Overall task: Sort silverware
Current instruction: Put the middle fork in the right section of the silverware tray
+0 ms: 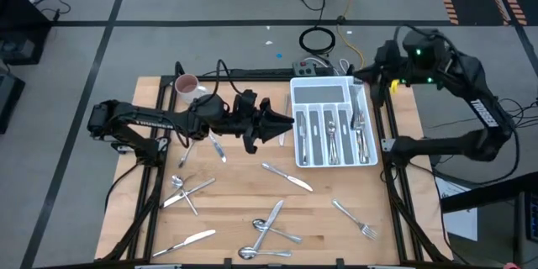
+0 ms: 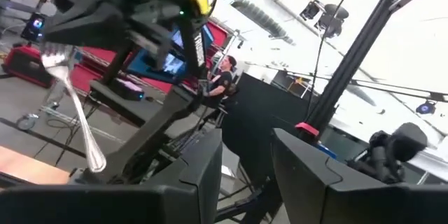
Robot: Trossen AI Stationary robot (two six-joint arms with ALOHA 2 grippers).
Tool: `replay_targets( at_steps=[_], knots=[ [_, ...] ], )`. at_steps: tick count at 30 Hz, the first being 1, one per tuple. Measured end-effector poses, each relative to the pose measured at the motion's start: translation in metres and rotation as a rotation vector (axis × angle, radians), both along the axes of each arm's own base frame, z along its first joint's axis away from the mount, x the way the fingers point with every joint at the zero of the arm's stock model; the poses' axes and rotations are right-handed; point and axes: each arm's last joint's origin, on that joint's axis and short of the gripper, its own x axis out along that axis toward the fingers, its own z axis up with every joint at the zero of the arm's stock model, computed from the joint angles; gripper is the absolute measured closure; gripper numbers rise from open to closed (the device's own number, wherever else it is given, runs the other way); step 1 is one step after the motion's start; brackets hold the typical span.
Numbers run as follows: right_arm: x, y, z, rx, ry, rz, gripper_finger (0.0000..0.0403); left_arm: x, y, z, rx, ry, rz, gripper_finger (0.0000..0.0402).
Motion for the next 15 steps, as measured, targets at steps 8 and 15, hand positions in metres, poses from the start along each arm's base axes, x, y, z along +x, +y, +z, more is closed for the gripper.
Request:
replay_targets(
  at_steps=[8,15],
  knots=[
    [-0.016,-0.048,-0.077,0.282,0.065,0.020,0.0403,0.001,0.000,-0.004,0.000,0.045,0.001,0.0271],
    [-0.040,-0.079,-0.170,0.501,-0.017,-0.020,0.0403,0.002,0.001,-0.009,0.000,0.094,0.003,0.0272]
  ],
)
